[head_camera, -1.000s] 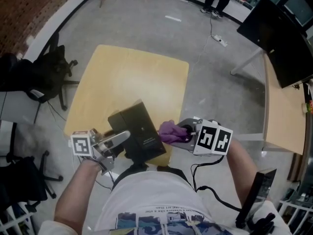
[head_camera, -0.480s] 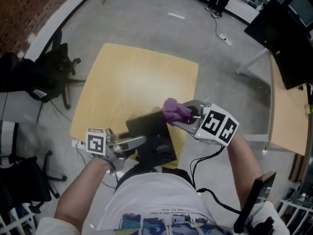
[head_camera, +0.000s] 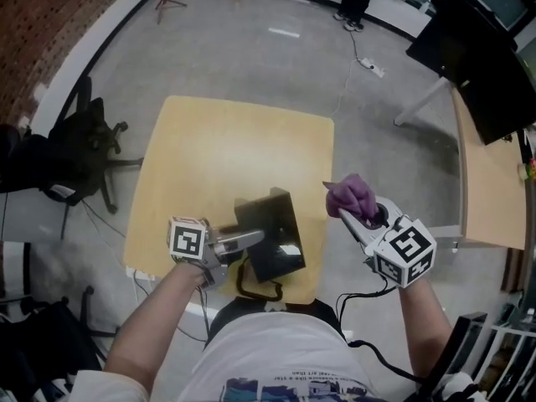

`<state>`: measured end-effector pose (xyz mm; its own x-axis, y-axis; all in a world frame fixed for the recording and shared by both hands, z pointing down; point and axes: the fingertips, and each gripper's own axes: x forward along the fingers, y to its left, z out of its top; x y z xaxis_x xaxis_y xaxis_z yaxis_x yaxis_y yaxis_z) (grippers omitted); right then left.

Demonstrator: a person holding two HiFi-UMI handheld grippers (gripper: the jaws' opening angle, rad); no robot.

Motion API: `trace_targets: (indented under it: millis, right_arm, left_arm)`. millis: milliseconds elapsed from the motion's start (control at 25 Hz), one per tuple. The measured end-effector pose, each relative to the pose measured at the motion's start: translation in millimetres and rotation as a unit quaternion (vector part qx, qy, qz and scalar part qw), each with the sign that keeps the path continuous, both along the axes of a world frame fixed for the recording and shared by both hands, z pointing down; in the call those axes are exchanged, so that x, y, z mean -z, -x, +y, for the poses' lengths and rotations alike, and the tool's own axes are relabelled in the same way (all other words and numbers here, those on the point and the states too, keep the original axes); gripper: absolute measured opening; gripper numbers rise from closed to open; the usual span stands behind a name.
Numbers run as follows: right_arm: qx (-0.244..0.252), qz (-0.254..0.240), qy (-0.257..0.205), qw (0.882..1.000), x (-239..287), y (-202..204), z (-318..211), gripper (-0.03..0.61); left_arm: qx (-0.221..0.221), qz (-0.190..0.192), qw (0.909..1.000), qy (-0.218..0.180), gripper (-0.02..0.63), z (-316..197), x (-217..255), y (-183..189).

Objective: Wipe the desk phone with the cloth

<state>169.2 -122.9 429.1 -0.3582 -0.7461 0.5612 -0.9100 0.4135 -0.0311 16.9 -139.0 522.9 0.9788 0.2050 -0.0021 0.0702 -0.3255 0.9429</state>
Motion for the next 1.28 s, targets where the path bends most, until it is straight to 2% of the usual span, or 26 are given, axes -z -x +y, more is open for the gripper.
trace_targets:
  millis: [280, 480, 640, 800, 960, 1040, 1120, 1280]
  right_arm:
    - [-0.086, -0.036, 0.041, 0.995, -20, 0, 70, 0.103]
    - [-0.107, -0.049, 0.047, 0.992, -23, 17, 94, 0.103]
    - [-0.115, -0.047, 0.054, 0.991, -24, 28, 110, 0.103]
    - [-0.112, -0.044, 0.059, 0.991, -24, 36, 123, 0.103]
    - [-0.09, -0.044, 0.051, 0.994, -21, 34, 128, 0.103]
    - [-0.077, -0.043, 0.042, 0.995, -17, 33, 131, 0.103]
    - [-0.063, -0.048, 0.028, 0.996, -12, 37, 136, 0.103]
    - [-0.012, -0.049, -0.008, 0.999, -5, 36, 142, 0.103]
  left_arm:
    - [-0.047, -0.048, 0.9977, -0.007, 0.183, -18, -60, -27]
    - [-0.063, -0.076, 0.9951, -0.01, 0.183, -25, -87, -33]
    - [-0.066, -0.074, 0.9951, -0.002, 0.183, -28, -91, -34]
    - [-0.053, -0.107, 0.9927, -0.02, 0.192, -31, -100, -31]
    - [0.01, -0.145, 0.988, -0.052, 0.207, -43, -99, -37]
    - [0.061, -0.175, 0.9799, -0.073, 0.292, -51, -96, -33]
    - [0.109, -0.216, 0.9655, -0.098, 0.321, -53, -96, -12]
    - [0.217, -0.291, 0.9186, -0.156, 0.334, -42, -86, 55]
